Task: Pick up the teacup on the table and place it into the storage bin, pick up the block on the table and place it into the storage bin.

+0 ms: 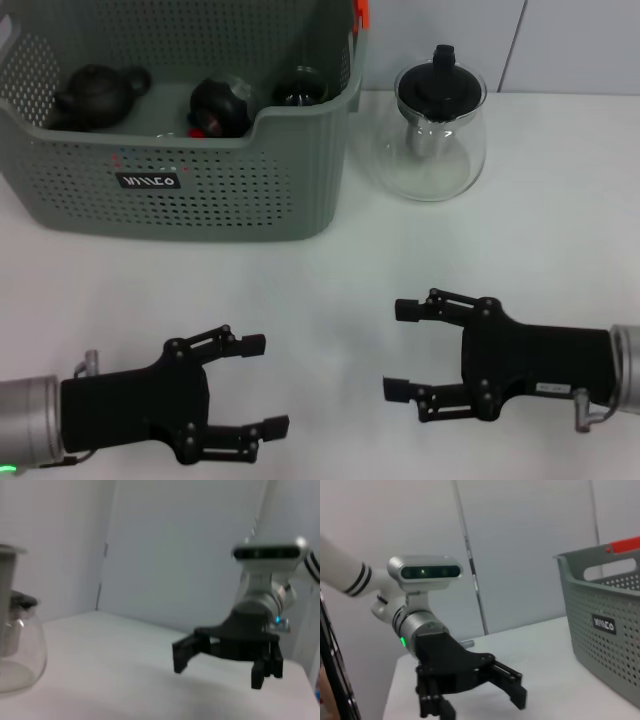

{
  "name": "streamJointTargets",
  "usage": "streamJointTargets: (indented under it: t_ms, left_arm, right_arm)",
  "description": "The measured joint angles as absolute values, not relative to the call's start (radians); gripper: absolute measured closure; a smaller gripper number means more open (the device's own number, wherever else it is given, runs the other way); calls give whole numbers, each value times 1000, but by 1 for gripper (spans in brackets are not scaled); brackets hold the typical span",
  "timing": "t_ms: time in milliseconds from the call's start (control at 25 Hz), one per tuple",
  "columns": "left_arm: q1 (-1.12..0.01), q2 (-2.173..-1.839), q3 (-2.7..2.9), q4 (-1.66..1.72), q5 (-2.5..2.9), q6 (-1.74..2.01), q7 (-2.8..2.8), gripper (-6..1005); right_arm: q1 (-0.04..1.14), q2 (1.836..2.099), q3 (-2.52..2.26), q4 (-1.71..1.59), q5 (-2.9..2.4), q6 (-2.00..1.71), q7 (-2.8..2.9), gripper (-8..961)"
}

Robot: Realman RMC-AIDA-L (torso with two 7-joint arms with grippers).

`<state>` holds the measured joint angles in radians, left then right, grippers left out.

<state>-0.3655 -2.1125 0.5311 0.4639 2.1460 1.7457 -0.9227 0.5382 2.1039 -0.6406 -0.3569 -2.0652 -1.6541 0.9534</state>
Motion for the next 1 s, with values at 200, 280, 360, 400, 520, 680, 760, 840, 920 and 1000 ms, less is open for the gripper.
streamJointTargets:
  t_ms: [200, 280, 360, 400, 520, 680, 760, 840, 920, 1000]
  left_arm:
    - [-389, -2105, 539, 459, 2159, 1743, -910, 65]
    - [-394, -2102, 540, 461, 2161, 1747, -913, 65]
    - [-400, -2099, 540, 463, 2165, 1754, -915, 65]
    - [-401, -2099, 540, 463, 2165, 1754, -915, 65]
    - [-406, -2097, 540, 469, 2168, 1758, -915, 65]
    - [-411, -2094, 536, 472, 2168, 1767, -914, 65]
    - [-412, -2092, 534, 472, 2165, 1770, -914, 65]
    - [-413, -2090, 532, 472, 2165, 1771, -914, 65]
    - [-414, -2089, 531, 472, 2165, 1771, -914, 65]
    - [-414, -2089, 531, 472, 2165, 1771, -914, 65]
  right_arm:
    - [533, 2104, -636, -334, -2065, -1645, 862, 13]
    - [530, 2102, -631, -337, -2065, -1644, 859, 13]
    - [524, 2100, -622, -340, -2066, -1645, 858, 12]
    - [521, 2100, -618, -341, -2066, -1647, 858, 12]
    - [515, 2098, -611, -344, -2066, -1651, 854, 12]
    - [514, 2098, -607, -344, -2066, -1653, 852, 12]
    - [518, 2098, -607, -344, -2066, -1653, 852, 12]
    - [520, 2099, -607, -344, -2066, -1654, 851, 12]
    - [521, 2099, -607, -344, -2066, -1654, 851, 12]
    - [519, 2099, -607, -344, -2066, -1654, 851, 12]
